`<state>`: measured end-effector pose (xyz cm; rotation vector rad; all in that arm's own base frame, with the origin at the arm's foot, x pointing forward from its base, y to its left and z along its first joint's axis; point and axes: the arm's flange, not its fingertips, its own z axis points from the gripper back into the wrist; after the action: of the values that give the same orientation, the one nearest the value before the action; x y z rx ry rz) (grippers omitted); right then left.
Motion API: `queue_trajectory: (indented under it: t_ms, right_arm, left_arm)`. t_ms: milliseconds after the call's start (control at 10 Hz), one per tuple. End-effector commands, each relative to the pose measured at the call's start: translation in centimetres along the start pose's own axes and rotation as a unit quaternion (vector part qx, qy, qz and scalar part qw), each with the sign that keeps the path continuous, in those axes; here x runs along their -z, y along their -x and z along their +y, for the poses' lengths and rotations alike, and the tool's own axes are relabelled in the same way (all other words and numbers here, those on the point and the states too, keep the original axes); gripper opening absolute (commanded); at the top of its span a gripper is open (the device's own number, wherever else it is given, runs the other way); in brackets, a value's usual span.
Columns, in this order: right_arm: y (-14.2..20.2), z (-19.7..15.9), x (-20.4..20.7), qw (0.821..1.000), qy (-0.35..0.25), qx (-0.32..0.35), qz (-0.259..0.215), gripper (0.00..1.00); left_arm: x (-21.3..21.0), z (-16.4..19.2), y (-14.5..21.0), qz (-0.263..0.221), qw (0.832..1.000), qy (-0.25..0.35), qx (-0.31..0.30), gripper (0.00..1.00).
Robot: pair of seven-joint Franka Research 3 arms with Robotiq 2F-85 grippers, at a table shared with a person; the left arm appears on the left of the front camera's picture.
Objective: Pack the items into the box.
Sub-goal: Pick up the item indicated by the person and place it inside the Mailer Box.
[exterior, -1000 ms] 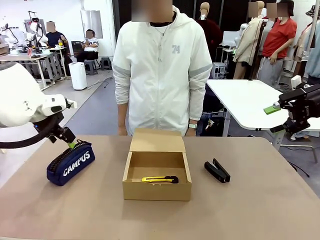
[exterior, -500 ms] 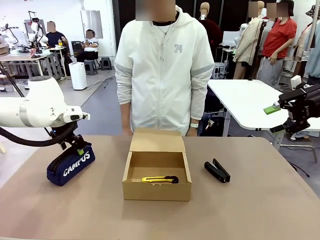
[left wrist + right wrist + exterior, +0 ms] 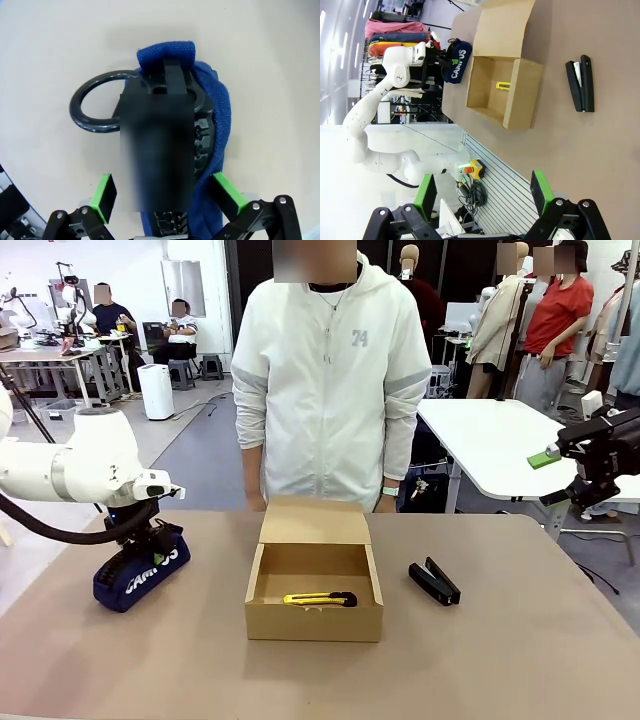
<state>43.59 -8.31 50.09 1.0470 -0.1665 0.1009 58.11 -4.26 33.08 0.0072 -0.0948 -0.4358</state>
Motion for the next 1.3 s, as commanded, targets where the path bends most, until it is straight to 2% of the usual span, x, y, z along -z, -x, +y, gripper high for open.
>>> queue_trajectory:
  t_ms: [0,100,200,300,1200]
  right_arm:
    - [-0.1,0.3,-0.2,1.0,0.0,0.003,0.007,1.0]
    - [-0.1,0.3,-0.2,1.0,0.0,0.003,0.007,1.0]
    - [-0.1,0.3,-0.2,1.0,0.0,0.003,0.007,1.0]
    - [-0.1,0.3,-0.2,1.0,0.0,0.003,0.007,1.0]
    - [-0.1,0.3,-0.2,1.0,0.0,0.003,0.007,1.0]
  left_arm:
    - [0.6,0.5,0.0,0.021,1.0,0.007,-0.003,1.0]
    - [0.7,0.7,0.1,0.018,1.0,0.008,-0.008,1.0]
    - [0.6,0.8,0.2,0.021,1.0,0.009,-0.011,0.4]
    - [0.6,0.8,0.3,0.021,1.0,0.018,-0.012,0.0]
    - [-0.6,1.4,1.2,-0.002,0.999,0.026,-0.035,0.0]
